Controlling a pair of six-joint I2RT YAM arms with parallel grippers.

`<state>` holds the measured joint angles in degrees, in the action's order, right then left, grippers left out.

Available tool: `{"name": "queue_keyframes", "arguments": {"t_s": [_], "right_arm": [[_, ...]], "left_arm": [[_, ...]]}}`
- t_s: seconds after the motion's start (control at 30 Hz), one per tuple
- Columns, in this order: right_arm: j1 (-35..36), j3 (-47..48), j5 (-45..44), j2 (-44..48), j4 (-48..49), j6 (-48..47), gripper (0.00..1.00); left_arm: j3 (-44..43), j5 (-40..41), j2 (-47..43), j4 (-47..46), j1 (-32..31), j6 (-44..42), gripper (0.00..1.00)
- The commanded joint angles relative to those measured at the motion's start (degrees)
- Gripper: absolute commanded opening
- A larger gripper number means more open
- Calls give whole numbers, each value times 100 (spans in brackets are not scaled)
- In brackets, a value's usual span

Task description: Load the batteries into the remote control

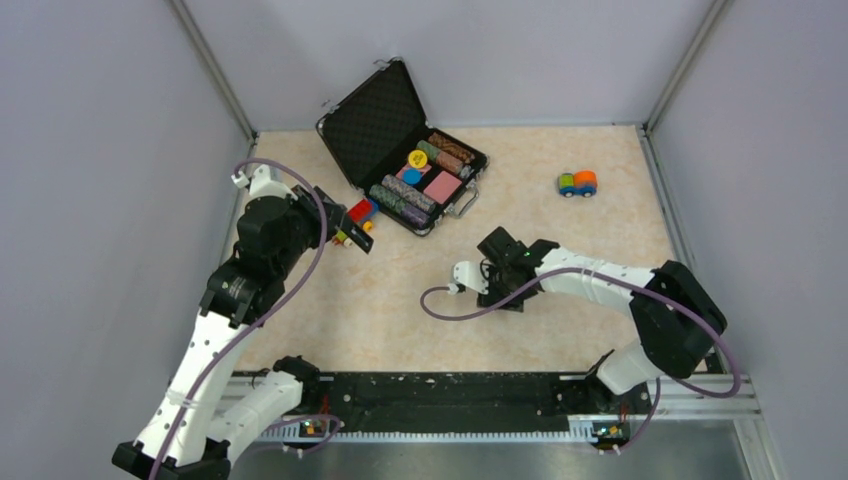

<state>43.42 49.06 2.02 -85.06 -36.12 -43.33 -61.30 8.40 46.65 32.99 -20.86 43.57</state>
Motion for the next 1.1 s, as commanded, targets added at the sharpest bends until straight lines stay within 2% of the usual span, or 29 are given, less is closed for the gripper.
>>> {"name": "queue_keyframes", "arguments": {"t_s": [0.0, 0.37, 0.63, 0.7, 0.93, 1.07], "right_arm": [[163, 331, 51, -177, 62, -176, 50], [217, 350, -134, -483, 276, -342, 48], [211, 464, 128, -687, 401, -193, 42], [217, 484, 187, -753, 378, -146, 37], [218, 596, 281, -997, 167, 71, 3], [211, 717, 440, -1048, 91, 330, 0]], "left_arm": [[48, 54, -21, -358, 49, -3, 0], [65, 71, -15, -362, 115, 5, 0], [65, 50, 1, -363, 140, -15, 0], [57, 56, -3, -359, 143, -27, 0], [56, 52, 1, -334, 153, -55, 0], [65, 47, -15, -324, 163, -50, 0]]}}
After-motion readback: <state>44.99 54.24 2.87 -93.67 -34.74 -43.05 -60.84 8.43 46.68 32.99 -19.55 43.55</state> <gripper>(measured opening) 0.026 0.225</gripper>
